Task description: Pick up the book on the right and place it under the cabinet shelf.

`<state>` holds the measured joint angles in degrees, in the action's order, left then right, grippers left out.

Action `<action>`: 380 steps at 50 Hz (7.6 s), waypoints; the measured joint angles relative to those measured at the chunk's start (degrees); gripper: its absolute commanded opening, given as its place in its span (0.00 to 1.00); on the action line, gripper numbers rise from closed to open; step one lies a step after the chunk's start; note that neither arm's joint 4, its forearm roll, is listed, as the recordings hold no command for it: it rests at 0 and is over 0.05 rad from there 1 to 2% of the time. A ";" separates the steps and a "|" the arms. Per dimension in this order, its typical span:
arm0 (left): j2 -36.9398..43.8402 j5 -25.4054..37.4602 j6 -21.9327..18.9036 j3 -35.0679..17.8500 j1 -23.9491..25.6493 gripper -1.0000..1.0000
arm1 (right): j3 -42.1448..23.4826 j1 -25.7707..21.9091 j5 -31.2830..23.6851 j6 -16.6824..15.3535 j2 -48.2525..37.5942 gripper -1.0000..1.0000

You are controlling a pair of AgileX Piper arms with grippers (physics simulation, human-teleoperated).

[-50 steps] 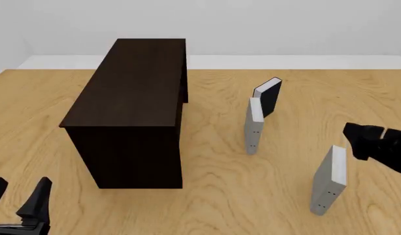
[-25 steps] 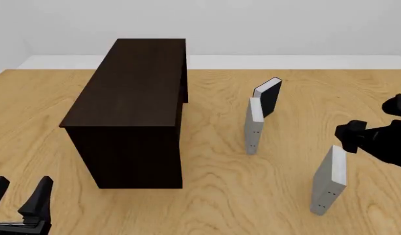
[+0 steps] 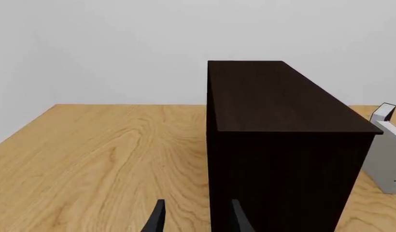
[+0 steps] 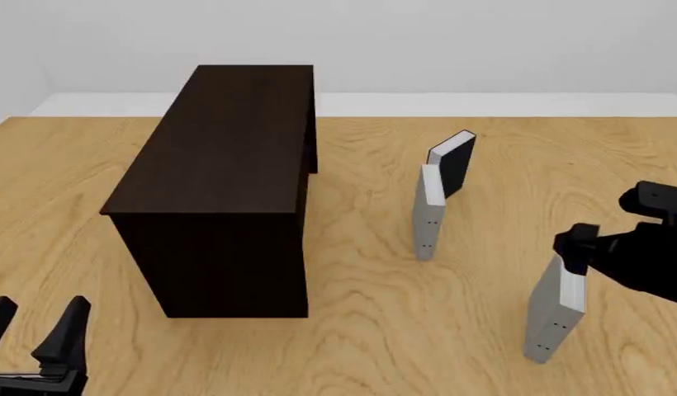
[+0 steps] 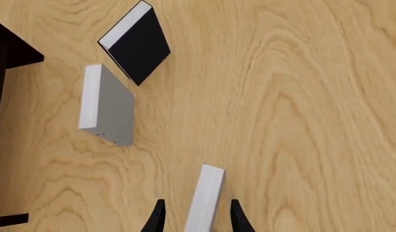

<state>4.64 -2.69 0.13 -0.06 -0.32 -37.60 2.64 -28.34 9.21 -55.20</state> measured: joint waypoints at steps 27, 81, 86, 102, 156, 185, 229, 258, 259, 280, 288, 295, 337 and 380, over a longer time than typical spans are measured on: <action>-0.20 0.12 -0.01 0.00 -0.03 1.00 | 6.54 -0.16 6.72 1.42 -4.15 1.00; -0.01 0.02 0.01 0.01 -0.09 1.00 | 8.80 -1.07 6.59 1.12 -1.45 0.00; 0.03 0.01 0.01 0.01 -0.09 1.00 | 7.96 -1.86 4.67 1.50 1.05 0.00; -0.32 0.27 0.00 0.00 -0.10 1.00 | 8.50 -8.10 2.21 7.22 11.61 0.00; -0.65 0.63 0.01 0.02 -0.14 1.00 | 16.65 -27.16 16.33 22.58 24.64 0.00; 0.32 0.06 0.03 0.02 -0.18 1.00 | 14.55 -35.28 30.63 23.21 11.36 0.00; 1.07 -0.61 0.04 0.02 -0.23 1.00 | 14.04 -37.64 70.82 28.57 -23.57 0.00; 0.85 -0.43 0.03 0.02 -0.23 1.00 | 8.47 -37.50 87.91 34.78 -45.59 0.00; 0.84 -0.42 0.03 0.02 -0.23 1.00 | 8.24 -37.47 88.31 34.92 -46.26 0.00; 0.77 -0.32 0.03 0.02 -0.23 1.00 | 3.78 -36.60 95.64 37.97 -58.72 0.00; 0.72 -0.27 0.02 0.02 -0.22 1.00 | 2.44 -36.28 97.59 38.72 -60.69 0.00; 0.73 -0.27 0.02 0.03 -0.22 1.00 | 1.39 -35.92 98.25 39.04 -62.01 1.00; 0.81 -0.29 0.00 0.02 -0.22 1.00 | 1.60 -36.31 96.25 31.61 -66.75 1.00; 0.76 -0.24 0.00 0.02 -0.22 1.00 | 8.44 -34.56 98.26 26.50 -63.96 1.00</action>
<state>5.40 -2.93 0.12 -0.04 -0.54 -29.16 -31.93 69.92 35.71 -119.16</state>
